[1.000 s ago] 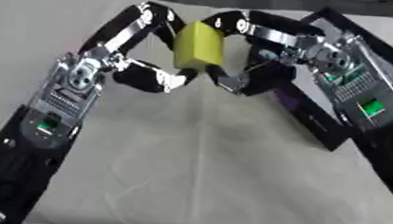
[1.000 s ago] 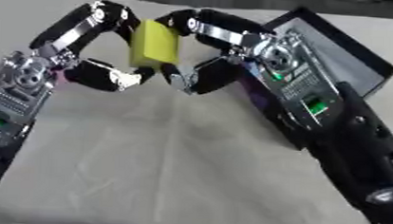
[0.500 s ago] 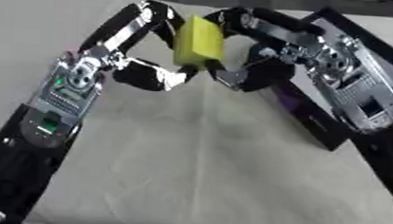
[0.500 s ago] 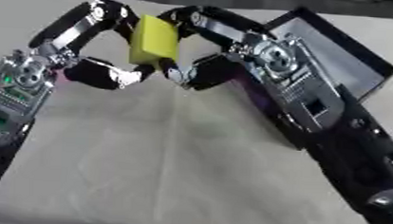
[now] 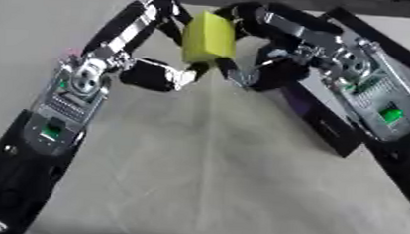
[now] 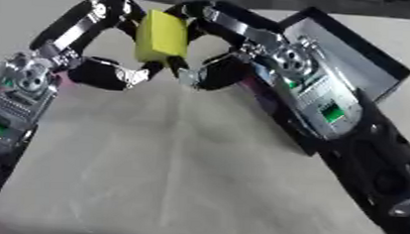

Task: Pick up the objects with one hand, pass them to the other hand, and then place them into the box on the other side of the table.

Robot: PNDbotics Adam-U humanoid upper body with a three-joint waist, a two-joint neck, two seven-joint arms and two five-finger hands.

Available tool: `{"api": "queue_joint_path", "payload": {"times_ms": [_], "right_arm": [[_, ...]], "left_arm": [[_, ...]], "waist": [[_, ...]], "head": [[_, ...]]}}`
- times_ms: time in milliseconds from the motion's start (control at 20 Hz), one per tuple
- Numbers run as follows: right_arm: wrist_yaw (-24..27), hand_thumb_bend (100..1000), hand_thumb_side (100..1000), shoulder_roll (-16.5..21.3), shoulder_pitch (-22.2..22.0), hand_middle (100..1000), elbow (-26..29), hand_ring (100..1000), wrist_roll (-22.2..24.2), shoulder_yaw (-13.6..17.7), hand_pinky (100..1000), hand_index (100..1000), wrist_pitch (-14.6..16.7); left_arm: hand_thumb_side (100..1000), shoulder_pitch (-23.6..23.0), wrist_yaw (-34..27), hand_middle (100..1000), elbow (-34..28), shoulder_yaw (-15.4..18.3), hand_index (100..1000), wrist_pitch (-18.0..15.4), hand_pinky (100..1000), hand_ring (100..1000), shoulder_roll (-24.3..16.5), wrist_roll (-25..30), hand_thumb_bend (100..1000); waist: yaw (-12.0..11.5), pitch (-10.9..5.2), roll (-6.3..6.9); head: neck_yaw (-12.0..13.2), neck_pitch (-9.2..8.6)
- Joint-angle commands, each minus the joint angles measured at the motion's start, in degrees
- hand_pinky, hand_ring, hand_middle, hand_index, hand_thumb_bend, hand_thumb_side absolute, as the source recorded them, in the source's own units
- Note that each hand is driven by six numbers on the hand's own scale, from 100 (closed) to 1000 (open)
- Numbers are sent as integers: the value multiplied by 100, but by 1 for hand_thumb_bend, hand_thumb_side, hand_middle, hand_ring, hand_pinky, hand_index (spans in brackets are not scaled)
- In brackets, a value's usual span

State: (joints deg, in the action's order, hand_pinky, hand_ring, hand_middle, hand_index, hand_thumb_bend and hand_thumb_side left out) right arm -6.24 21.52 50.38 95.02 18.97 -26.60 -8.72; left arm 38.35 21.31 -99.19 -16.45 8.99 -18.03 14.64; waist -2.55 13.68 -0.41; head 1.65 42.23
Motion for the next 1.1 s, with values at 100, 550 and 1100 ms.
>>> {"api": "queue_joint_path", "payload": {"times_ms": [100,550,1100], "right_arm": [[77,100,110,196,81,563,147,676,-57,150,849,585,-35],[206,100,120,289,3,559,188,669,-97,234,845,580,-117],[247,100,100,506,-93,556,288,668,-237,369,844,578,-133]], "left_arm": [[294,31,118,701,-104,22,804,47,745,602,-68,-88,469],[392,-69,403,770,-40,95,844,35,785,676,-167,-92,626],[430,-177,501,774,-17,141,855,18,791,688,-285,-155,741]], "waist": [[6,-134,-32],[28,-145,-20],[78,-156,-23]], "head": [[-15,-18],[-19,-13],[-67,-18]]}}
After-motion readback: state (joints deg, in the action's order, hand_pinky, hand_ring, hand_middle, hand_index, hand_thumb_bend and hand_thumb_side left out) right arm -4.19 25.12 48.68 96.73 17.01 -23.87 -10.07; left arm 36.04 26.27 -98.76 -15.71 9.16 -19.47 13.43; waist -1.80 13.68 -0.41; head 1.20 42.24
